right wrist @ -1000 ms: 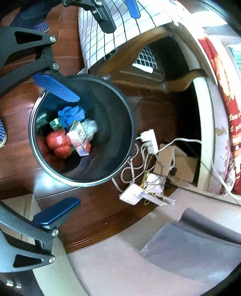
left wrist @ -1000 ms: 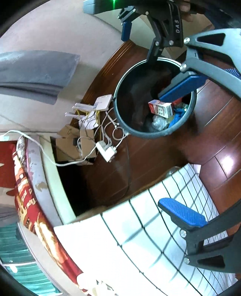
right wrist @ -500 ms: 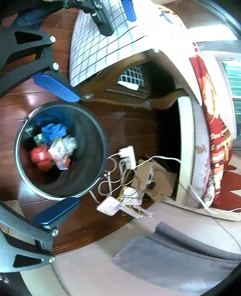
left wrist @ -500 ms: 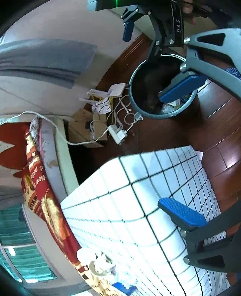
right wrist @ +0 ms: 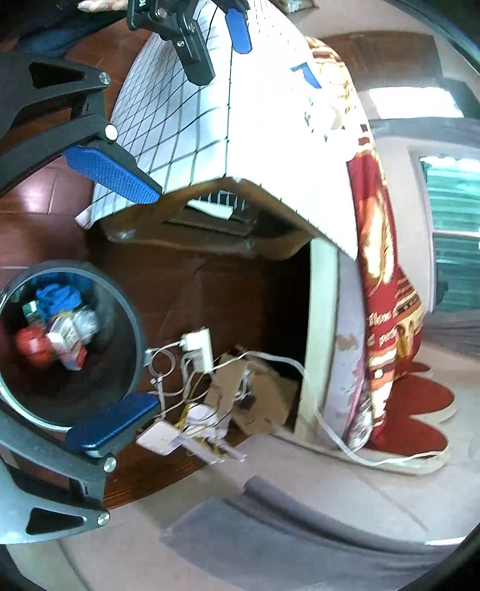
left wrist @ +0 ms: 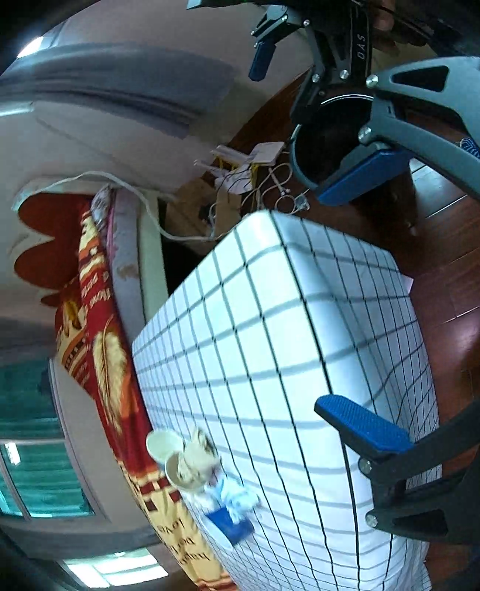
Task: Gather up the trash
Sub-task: 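Move both tools back to the grid-covered box, then grasp the tan cloth bundle with the right tool while the left tool grasps the blue bowl, then carry the cloth bundle and blue bowl over the black bin and open both tools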
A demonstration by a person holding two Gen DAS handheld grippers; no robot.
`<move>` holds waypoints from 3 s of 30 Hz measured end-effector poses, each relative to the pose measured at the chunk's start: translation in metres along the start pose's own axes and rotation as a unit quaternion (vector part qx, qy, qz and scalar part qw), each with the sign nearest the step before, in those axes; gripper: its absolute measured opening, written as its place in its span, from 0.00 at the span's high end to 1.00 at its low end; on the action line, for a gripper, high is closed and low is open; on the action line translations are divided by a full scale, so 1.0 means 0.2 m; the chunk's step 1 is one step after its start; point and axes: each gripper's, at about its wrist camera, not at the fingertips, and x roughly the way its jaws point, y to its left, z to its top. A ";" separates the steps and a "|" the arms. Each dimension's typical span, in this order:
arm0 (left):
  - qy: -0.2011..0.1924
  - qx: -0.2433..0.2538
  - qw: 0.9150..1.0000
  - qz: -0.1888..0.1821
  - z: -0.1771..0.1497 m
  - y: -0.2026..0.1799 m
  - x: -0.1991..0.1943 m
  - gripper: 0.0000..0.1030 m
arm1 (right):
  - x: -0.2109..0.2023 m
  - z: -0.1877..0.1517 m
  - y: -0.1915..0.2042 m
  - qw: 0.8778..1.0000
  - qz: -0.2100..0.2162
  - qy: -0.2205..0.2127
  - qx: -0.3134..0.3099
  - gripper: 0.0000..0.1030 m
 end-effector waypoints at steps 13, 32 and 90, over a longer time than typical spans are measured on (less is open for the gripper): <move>-0.027 -0.063 0.995 0.071 -0.03 0.53 -0.11 0.05 | 0.08 0.25 0.39 0.995 0.087 -0.038 -0.004 0.00; -0.048 -0.124 0.982 0.133 0.13 1.10 -0.02 0.13 | 0.37 0.78 0.92 0.981 0.180 -0.013 -0.068 0.27; -0.037 -0.083 0.988 0.122 0.24 1.15 0.02 0.26 | 0.47 0.82 0.97 0.972 0.219 0.017 -0.081 0.76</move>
